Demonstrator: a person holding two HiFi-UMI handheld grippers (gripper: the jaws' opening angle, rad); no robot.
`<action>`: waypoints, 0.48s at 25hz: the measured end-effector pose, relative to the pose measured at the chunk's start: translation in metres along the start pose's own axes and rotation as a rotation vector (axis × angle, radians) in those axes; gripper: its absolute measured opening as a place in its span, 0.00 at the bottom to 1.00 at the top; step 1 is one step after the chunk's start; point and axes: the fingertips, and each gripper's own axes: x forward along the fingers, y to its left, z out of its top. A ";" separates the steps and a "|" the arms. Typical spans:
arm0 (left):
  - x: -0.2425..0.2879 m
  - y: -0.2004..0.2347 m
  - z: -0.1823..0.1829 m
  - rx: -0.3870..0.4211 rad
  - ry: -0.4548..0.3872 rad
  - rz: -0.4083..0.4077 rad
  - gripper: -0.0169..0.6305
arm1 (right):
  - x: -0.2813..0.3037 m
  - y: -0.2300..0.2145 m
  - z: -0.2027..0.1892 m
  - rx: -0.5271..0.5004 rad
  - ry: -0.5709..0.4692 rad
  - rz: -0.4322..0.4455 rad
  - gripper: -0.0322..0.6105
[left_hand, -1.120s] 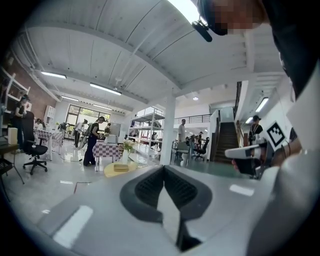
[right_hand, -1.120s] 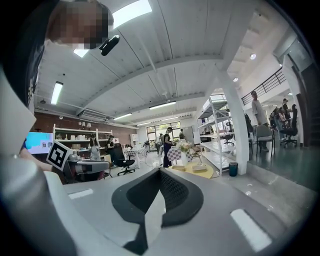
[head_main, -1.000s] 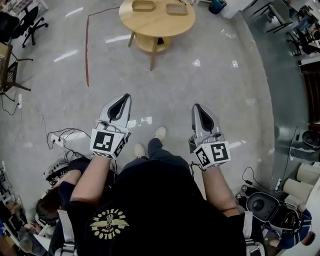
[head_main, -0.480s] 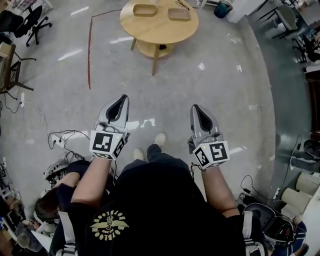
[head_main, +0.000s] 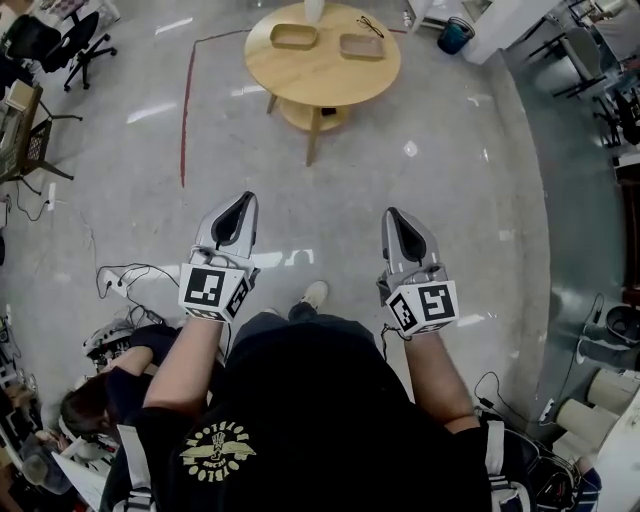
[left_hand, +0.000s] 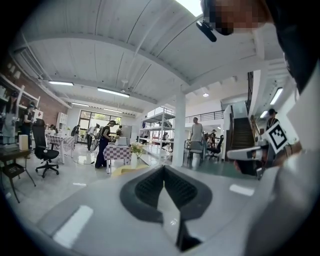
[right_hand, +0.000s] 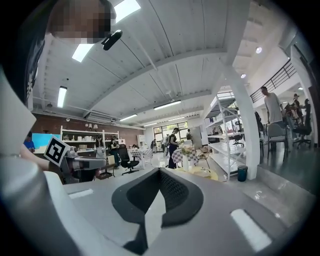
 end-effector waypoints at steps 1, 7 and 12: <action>0.002 -0.001 0.001 0.001 -0.003 0.006 0.03 | 0.001 -0.004 0.001 -0.006 0.001 0.003 0.05; 0.011 -0.007 0.001 0.001 -0.003 0.017 0.03 | 0.003 -0.016 0.000 -0.016 0.013 0.009 0.05; 0.015 -0.005 0.005 0.008 -0.006 0.015 0.03 | 0.006 -0.015 -0.002 -0.003 0.025 0.010 0.05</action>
